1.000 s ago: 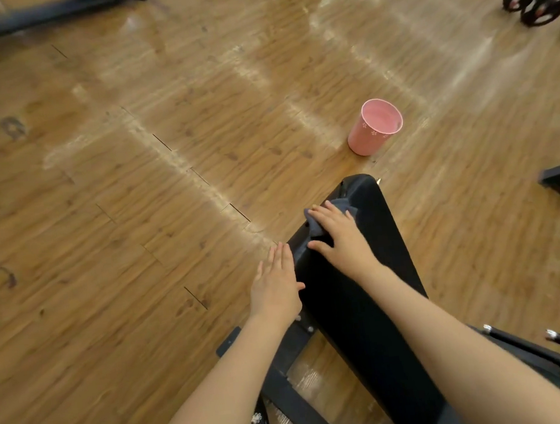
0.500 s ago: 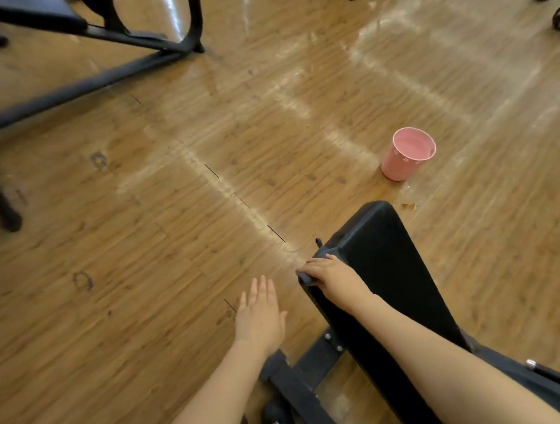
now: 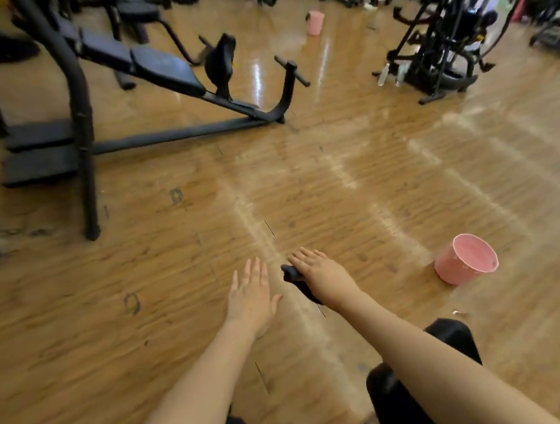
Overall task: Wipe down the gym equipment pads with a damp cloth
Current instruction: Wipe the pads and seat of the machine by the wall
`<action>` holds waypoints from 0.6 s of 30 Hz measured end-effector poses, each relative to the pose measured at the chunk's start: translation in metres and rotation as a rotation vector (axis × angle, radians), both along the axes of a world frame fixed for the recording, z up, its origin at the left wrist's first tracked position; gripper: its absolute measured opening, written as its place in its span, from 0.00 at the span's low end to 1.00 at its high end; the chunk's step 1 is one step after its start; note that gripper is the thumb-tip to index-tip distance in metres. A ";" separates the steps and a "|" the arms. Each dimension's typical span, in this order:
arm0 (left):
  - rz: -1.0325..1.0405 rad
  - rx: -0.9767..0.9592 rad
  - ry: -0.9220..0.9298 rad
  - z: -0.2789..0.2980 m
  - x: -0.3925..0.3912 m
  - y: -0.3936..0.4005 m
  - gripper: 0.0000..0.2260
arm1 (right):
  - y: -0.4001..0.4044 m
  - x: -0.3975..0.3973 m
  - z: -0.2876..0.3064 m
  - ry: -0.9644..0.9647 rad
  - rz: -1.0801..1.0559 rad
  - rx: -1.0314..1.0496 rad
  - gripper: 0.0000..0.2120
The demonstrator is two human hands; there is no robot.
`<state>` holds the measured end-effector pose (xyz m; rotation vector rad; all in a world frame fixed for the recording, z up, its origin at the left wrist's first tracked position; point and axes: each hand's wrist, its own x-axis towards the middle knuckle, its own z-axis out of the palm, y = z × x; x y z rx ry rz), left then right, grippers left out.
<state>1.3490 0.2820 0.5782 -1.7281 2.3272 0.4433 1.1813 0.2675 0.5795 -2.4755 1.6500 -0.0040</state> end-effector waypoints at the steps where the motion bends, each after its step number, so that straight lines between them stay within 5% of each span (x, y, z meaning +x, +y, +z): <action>1: 0.024 -0.029 0.003 0.008 0.015 -0.023 0.31 | -0.024 0.015 0.007 -0.006 0.011 -0.026 0.19; 10: 0.208 -0.127 -0.092 0.055 0.146 -0.201 0.31 | -0.213 0.133 0.034 -0.008 0.067 0.025 0.17; 18: 0.175 -0.135 -0.119 0.060 0.137 -0.320 0.31 | -0.349 0.148 0.057 -0.027 0.129 -0.014 0.23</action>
